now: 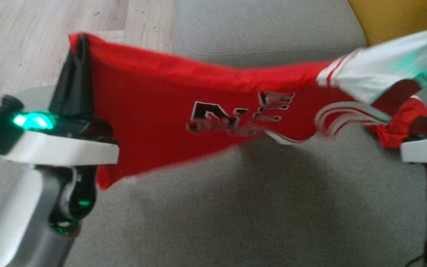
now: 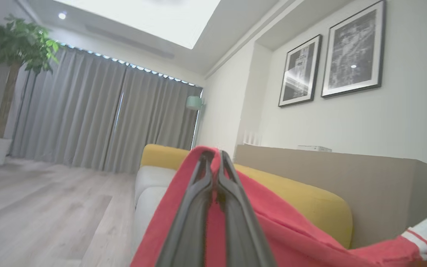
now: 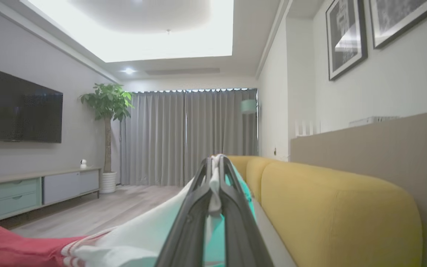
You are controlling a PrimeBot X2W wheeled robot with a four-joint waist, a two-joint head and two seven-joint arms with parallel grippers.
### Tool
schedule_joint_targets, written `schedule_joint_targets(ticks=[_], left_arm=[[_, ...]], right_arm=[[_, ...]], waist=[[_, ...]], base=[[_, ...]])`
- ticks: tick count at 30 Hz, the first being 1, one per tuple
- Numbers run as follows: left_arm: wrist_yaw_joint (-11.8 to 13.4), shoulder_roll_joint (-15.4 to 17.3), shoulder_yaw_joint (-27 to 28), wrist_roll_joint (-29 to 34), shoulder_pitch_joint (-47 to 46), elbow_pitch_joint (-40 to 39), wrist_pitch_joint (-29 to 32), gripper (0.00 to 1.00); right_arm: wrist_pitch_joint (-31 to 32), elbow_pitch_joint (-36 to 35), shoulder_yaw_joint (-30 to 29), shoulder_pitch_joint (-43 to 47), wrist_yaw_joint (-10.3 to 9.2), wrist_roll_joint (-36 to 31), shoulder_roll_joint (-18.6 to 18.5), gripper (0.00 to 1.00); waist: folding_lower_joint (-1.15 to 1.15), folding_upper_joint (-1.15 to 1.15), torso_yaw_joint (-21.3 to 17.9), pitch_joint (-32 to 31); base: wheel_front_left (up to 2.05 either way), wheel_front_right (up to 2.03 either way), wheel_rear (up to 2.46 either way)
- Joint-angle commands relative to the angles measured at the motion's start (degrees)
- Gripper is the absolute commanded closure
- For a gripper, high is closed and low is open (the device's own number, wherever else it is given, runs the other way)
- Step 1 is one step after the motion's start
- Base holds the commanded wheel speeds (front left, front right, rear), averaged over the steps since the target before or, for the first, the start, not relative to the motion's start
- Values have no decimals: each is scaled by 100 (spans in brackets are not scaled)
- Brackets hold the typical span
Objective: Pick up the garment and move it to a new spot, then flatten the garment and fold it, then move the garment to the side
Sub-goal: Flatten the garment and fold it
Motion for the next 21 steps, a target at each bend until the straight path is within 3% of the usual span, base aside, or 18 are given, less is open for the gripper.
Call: schedule_joint_targets(ticks=[1,6,11,17,21], left_arm=[[75,312,331,93,-470,-467,184,100],[189,673,405,116,-813,-1140,796,100],[190,855,380,105,-1067,-1164,1171,100],[85,784,307,-112,-1378,-553,1408,100],[-40,745,339,-168,-1986,165,1517,100]], right_arm=[[125,-470,69,-224,37,51,-71,100],[417,-1184,-77,-390,37,21,-161,100],[641,-1276,-98,-696,37,38,-280,100],[813,-502,136,-1184,37,134,-434,100],[667,403,316,-2048,37,43,-517,100]], waist=[[1,0,-3,-3],[1,0,-18,37],[1,0,-61,169],[1,0,-105,567],[1,0,-178,1065]], base=[[0,0,0],[0,0,0],[0,0,0],[0,0,0],[0,0,0]])
